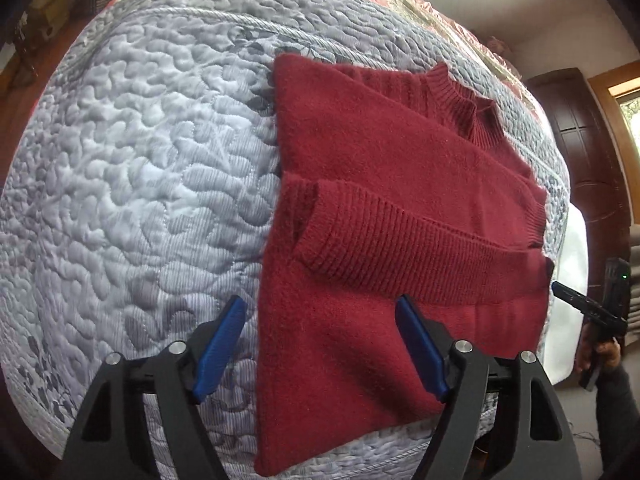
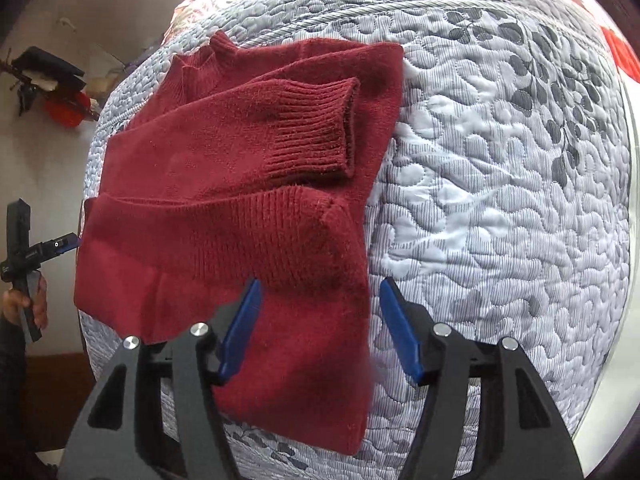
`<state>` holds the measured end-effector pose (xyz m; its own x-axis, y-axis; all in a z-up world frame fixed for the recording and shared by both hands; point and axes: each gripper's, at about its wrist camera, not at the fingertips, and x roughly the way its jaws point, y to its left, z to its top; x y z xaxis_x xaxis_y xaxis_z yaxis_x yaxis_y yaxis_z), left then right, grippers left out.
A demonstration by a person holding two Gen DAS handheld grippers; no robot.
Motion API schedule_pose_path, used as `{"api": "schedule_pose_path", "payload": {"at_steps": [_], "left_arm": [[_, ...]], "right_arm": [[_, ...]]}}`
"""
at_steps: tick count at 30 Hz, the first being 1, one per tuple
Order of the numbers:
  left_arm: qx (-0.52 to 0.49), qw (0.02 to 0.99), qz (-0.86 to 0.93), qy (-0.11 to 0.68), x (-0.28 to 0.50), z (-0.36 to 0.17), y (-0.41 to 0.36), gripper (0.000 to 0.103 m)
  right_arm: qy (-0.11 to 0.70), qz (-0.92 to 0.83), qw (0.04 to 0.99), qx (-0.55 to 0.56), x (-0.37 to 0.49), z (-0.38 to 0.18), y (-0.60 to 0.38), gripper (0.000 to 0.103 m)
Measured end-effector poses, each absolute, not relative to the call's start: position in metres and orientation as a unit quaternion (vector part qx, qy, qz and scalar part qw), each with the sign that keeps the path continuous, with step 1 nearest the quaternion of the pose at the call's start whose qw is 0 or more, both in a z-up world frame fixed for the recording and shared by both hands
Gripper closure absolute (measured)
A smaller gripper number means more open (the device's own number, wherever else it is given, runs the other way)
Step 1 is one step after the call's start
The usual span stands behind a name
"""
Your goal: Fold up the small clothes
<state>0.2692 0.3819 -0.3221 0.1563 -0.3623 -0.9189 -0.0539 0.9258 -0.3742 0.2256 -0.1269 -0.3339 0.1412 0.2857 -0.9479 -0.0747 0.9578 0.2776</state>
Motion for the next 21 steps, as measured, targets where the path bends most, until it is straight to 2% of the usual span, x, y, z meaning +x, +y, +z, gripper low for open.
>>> {"api": "schedule_pose_path", "payload": {"at_steps": [4, 6, 7, 8, 11, 15, 18, 21], "left_arm": [[-0.126, 0.751, -0.103, 0.64, 0.277, -0.328, 0.371, 0.024], [-0.108, 0.757, -0.105, 0.636, 0.278, -0.328, 0.367, 0.028], [-0.1, 0.759, -0.107, 0.634, 0.277, -0.327, 0.364, 0.039], [-0.095, 0.759, -0.111, 0.635, 0.278, -0.327, 0.36, 0.057], [-0.075, 0.763, -0.106, 0.633, 0.278, -0.325, 0.355, 0.066], [-0.07, 0.766, -0.097, 0.632, 0.278, -0.323, 0.356, 0.067], [-0.066, 0.767, -0.093, 0.632, 0.279, -0.325, 0.356, 0.067], [-0.059, 0.769, -0.087, 0.631, 0.28, -0.327, 0.354, 0.067]], "right_arm": [[0.642, 0.117, 0.754, 0.072, 0.234, -0.336, -0.121, 0.041], [0.64, 0.117, 0.756, 0.073, 0.237, -0.336, -0.12, 0.041], [0.639, 0.117, 0.757, 0.073, 0.238, -0.336, -0.12, 0.041], [0.637, 0.117, 0.759, 0.071, 0.239, -0.335, -0.118, 0.041], [0.629, 0.117, 0.766, 0.06, 0.242, -0.331, -0.113, 0.043], [0.627, 0.122, 0.768, 0.049, 0.248, -0.333, -0.107, 0.046], [0.63, 0.124, 0.766, 0.026, 0.252, -0.341, -0.102, 0.057], [0.63, 0.122, 0.767, 0.007, 0.252, -0.344, -0.099, 0.081]]}}
